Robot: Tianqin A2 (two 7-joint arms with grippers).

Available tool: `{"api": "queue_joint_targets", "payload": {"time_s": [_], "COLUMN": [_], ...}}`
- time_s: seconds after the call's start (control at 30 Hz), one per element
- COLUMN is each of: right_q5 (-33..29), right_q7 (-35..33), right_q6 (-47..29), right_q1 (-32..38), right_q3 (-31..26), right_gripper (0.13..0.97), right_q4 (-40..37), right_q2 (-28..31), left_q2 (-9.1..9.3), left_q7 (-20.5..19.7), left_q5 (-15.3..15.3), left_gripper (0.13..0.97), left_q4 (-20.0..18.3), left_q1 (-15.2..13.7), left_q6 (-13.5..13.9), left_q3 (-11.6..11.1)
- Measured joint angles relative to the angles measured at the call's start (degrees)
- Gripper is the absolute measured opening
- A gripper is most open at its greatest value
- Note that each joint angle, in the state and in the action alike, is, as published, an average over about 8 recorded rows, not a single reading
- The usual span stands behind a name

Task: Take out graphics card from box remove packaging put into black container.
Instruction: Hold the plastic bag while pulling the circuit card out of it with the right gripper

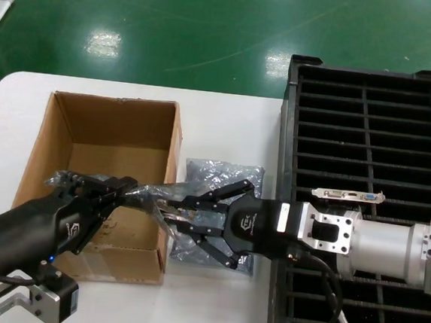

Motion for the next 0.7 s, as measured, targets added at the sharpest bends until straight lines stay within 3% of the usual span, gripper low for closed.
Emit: {"api": "queue_joint_targets", "payload": {"time_s": [0.23, 0.7], "right_q5": [0.24, 1.23], "right_q7": [-0.48, -1.32], "right_q6": [-0.48, 1.78], "right_q1": [0.43, 0.97], "right_q3": [0.15, 1.88], "right_gripper": [0.259, 0.255], "right_q4": [-1.47, -6.22], "right_q2": [-0.99, -4.88], "left_q2": [0.0, 0.0], "left_q7": [0.0, 0.0], "left_q5": [0.0, 0.0], "left_gripper": [0.138, 0.138], "left_q4": [0.0, 0.0], "left_q1": [0.0, 0.0], "left_q6": [0.0, 0.0], "left_q3": [0.0, 0.0]}}
